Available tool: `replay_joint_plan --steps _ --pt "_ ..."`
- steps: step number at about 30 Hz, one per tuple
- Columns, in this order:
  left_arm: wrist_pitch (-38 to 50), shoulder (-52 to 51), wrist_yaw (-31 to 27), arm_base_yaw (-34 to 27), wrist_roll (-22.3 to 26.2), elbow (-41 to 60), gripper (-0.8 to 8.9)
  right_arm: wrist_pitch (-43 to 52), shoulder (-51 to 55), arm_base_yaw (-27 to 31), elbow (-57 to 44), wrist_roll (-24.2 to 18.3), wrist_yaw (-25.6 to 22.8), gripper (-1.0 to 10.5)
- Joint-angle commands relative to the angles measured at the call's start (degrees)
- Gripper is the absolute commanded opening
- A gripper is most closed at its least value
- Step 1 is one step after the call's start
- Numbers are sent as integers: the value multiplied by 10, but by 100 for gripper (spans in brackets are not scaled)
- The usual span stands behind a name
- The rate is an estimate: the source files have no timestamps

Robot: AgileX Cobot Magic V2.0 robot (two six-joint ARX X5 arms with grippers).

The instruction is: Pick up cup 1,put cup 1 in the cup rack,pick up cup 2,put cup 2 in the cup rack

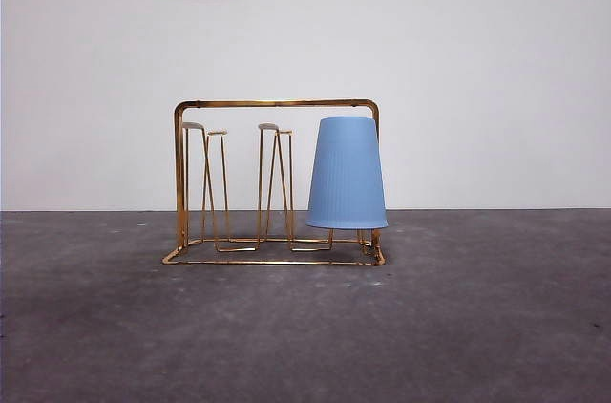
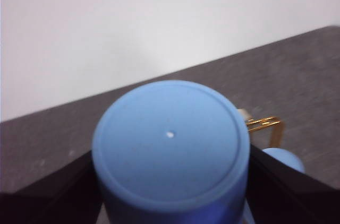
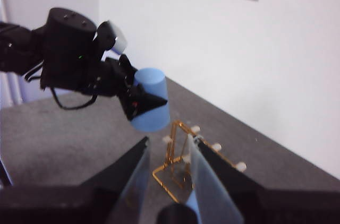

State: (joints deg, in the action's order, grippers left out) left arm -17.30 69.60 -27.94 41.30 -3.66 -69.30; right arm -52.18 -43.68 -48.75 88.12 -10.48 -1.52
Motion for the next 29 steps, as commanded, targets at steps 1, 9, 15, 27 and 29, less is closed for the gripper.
replay_joint_plan --steps 1,9,15,27,29 --pt "26 10 26 -27 -12 3 -8 -6 1 0 -2 -3 -6 130" --pt "58 40 117 -105 -21 3 -8 -9 1 0 -2 -3 -7 127" --pt "67 75 145 -123 -21 5 -8 -8 1 0 -2 -7 -11 126" --pt "127 106 149 -134 -42 75 -8 -16 1 0 -2 -7 -26 126" --pt "140 106 149 -137 -43 96 -8 -16 1 0 -2 -9 -26 126"
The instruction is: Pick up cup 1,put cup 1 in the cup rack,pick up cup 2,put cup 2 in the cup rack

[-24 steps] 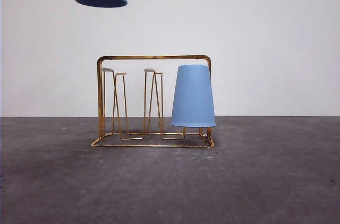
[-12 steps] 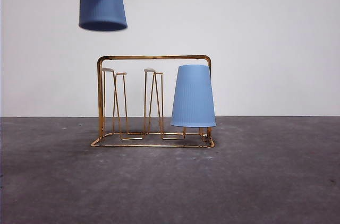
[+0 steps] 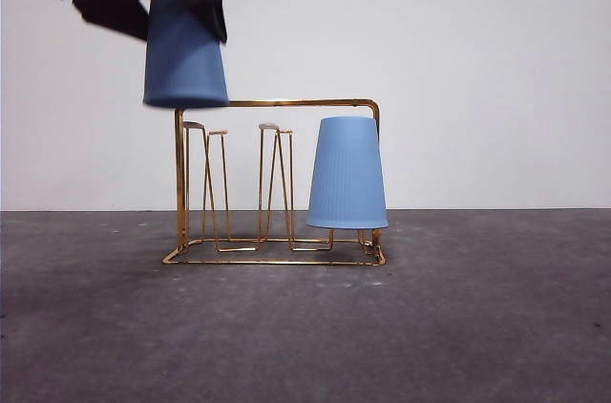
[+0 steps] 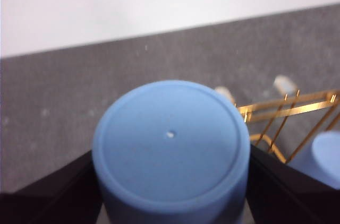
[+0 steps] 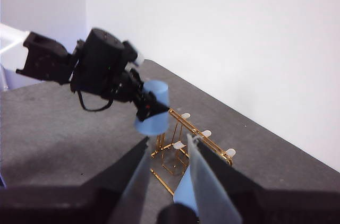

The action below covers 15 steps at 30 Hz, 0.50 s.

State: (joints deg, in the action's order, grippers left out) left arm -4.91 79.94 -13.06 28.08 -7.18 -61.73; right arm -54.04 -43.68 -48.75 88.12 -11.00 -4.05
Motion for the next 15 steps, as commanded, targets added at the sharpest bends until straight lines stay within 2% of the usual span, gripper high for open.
replay_joint_plan --steps 1,6,15 --pt "25 2 1 -5 -8 30 -8 3 1 0 -2 -7 -1 125" --pt "76 6 15 -5 -14 68 -8 2 1 0 -2 -9 -1 124" --pt "119 73 26 -5 -18 70 -8 -14 1 0 -2 -6 -1 124"
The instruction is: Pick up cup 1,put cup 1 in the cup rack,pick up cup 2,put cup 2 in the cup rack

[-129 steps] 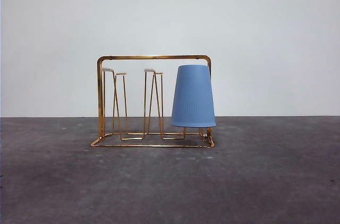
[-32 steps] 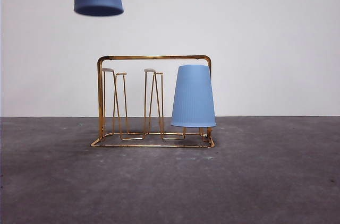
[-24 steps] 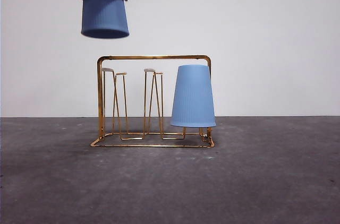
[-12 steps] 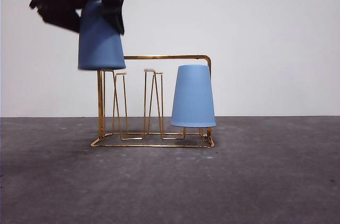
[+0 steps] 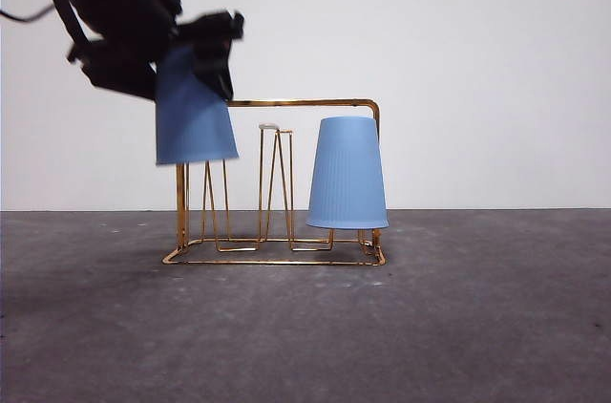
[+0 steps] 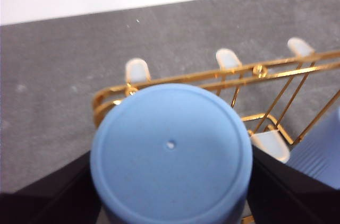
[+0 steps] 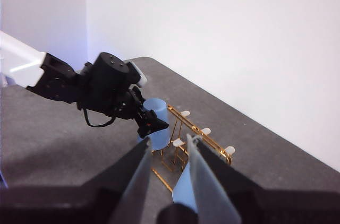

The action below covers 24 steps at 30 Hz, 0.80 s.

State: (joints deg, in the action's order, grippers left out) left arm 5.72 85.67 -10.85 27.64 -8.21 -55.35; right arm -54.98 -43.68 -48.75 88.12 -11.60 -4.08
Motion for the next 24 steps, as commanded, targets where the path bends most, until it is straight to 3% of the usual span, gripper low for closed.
replay_joint_plan --steps 1,19,21,24 --pt "14 22 4 -1 -9 7 -8 -9 1 0 -2 0 0 123" --pt "5 101 3 -1 -13 7 4 -23 1 0 -2 0 -9 123" --pt "-2 100 3 -1 -14 6 113 -22 1 0 -2 0 -9 123" --pt "-20 99 3 -5 -24 6 479 -23 1 0 -2 0 -9 123"
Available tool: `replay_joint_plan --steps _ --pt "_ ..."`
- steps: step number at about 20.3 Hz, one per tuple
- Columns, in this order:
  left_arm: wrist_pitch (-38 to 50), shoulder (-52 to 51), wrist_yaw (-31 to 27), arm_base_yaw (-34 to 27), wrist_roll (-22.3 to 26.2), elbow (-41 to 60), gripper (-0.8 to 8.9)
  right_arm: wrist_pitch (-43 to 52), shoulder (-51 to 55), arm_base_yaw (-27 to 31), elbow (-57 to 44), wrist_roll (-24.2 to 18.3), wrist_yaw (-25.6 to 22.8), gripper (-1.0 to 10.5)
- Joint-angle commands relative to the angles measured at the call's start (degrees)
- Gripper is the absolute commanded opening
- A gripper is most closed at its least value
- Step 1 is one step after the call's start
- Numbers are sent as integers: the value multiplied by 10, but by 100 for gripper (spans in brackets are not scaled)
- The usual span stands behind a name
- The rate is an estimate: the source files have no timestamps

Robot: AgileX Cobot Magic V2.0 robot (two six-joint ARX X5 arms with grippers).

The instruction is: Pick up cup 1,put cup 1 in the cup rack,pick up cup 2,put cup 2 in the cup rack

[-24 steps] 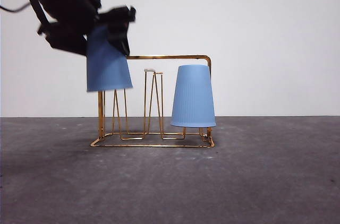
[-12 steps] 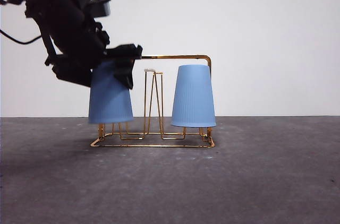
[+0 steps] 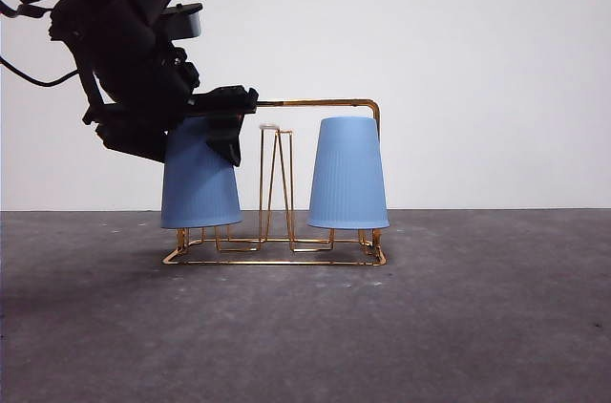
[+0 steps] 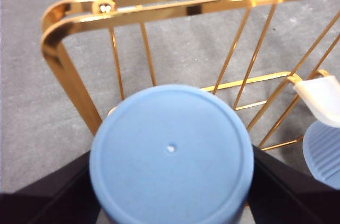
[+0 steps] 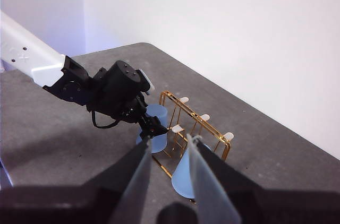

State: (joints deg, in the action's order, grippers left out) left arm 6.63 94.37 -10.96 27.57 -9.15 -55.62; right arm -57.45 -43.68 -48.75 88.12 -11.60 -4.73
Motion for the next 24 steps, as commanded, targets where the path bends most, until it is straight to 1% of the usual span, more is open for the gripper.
replay_joint_plan --steps 1,2,3,7,14,19,24 --pt "-35 12 5 -5 -16 9 563 2 1 0 -2 0 -2 123" --pt "-42 12 5 -5 -16 8 589 2 1 0 -2 0 -2 123" --pt "-50 12 5 -5 -16 8 593 2 1 0 -2 0 -2 123" --pt "-73 8 5 -5 -16 8 594 2 1 0 -2 0 -2 123" --pt "-85 -17 9 -5 -16 8 598 -1 0 0 -2 0 -2 123" --pt "-134 -48 13 -5 -18 8 598 -10 0 0 -2 0 -2 123" --pt "-187 -92 40 -5 -29 8 597 -11 0 0 -2 0 -2 123"
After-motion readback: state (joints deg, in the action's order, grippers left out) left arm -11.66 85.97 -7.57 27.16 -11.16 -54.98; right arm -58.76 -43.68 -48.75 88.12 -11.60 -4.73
